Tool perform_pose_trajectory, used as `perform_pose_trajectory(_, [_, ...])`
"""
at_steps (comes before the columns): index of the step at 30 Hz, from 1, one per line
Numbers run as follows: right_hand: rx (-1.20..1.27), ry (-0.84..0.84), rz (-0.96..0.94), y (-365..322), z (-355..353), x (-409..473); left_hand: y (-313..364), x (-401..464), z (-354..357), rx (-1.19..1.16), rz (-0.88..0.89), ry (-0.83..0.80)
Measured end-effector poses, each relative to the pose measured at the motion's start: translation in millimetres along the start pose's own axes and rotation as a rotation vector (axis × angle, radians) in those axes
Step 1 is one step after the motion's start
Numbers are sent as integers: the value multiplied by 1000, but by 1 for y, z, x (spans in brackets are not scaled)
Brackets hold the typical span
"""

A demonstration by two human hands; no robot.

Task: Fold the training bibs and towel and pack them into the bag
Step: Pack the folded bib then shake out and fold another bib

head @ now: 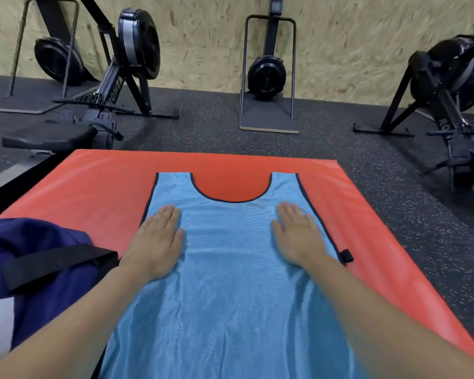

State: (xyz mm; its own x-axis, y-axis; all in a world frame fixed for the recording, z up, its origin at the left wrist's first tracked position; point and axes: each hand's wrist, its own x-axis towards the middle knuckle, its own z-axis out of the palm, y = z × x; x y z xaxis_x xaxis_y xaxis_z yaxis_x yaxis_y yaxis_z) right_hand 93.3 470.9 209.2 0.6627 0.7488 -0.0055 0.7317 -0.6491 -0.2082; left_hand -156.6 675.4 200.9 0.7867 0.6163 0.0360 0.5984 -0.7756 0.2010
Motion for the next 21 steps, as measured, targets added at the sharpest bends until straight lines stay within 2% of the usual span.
perform_pose_trajectory(2, [-22, 10, 54, 30, -5, -1, 0, 3, -6, 26, -17, -33])
perform_pose_trajectory(5, [-48, 4, 64, 35, -5, -2, 26, 12, -19, 52, -46, -64])
perform_pose_trajectory(9, [-48, 26, 65, 33, -5, -3, 111, 15, -3, -35, 148, 24])
perform_pose_trajectory(12, [-46, 29, 56, 36, -3, -2, 134, 12, 24, -40, 195, -32])
perform_pose_trajectory(18, [-56, 25, 40, 36, -2, -2, 27, 3, 4, -16, 21, 39])
perform_pose_trajectory(21, [-87, 4, 57, 36, -7, -2, -1, -10, -1, 28, 17, 14])
